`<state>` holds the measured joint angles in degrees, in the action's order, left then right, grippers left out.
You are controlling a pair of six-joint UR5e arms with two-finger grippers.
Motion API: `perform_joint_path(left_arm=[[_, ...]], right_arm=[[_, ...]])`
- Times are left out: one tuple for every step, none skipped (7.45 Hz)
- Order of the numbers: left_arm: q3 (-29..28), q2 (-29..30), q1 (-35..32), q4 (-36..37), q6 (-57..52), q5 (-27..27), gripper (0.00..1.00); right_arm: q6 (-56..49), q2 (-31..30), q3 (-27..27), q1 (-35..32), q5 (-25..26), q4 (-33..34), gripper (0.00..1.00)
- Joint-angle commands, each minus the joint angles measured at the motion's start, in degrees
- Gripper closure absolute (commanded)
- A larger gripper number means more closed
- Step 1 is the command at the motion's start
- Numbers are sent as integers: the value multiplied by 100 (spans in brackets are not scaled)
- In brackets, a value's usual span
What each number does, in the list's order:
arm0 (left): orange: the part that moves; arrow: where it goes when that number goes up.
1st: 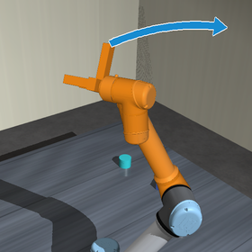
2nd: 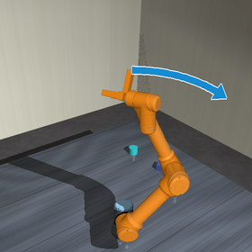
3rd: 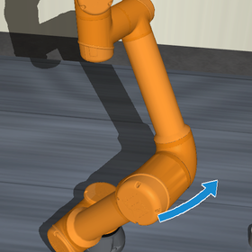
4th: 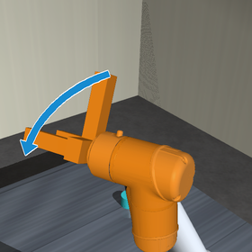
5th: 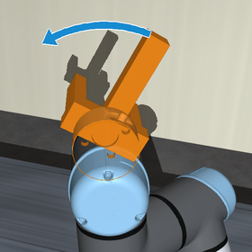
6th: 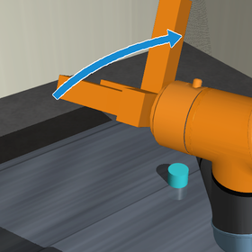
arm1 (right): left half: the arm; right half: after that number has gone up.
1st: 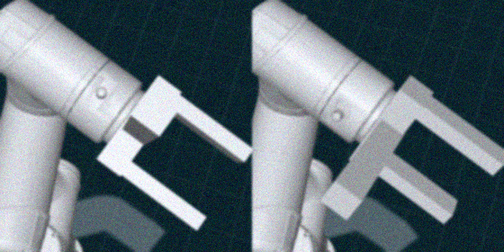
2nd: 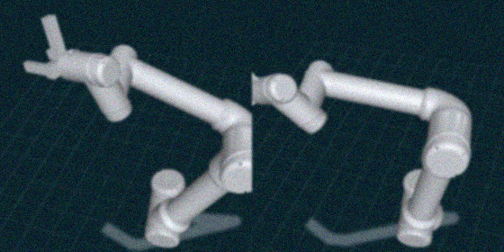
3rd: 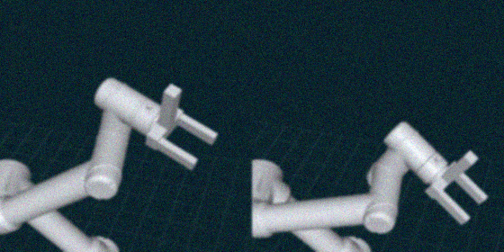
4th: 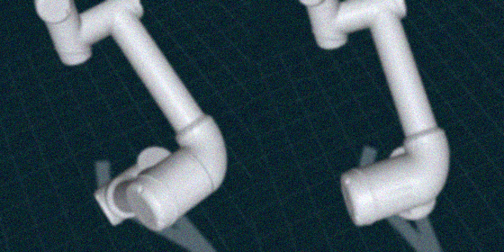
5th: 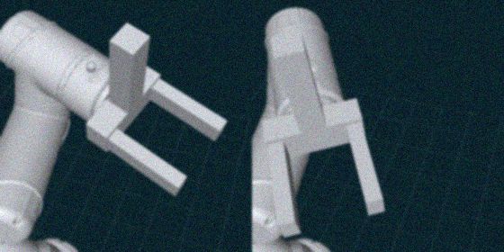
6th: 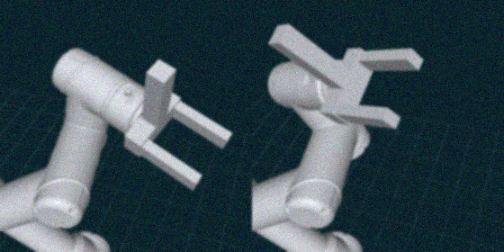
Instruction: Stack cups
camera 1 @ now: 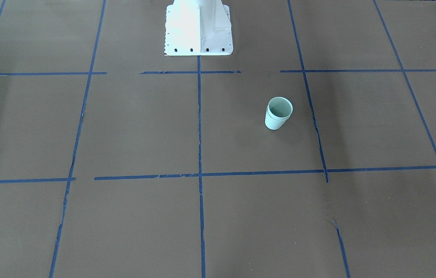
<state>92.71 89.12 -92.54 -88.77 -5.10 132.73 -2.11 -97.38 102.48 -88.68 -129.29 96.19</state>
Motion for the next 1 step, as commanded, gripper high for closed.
perform_joint_path(left_arm=[[-8, 0, 0, 0, 0, -1, 0]], right_arm=[[0, 0, 9, 0, 0, -4, 0]])
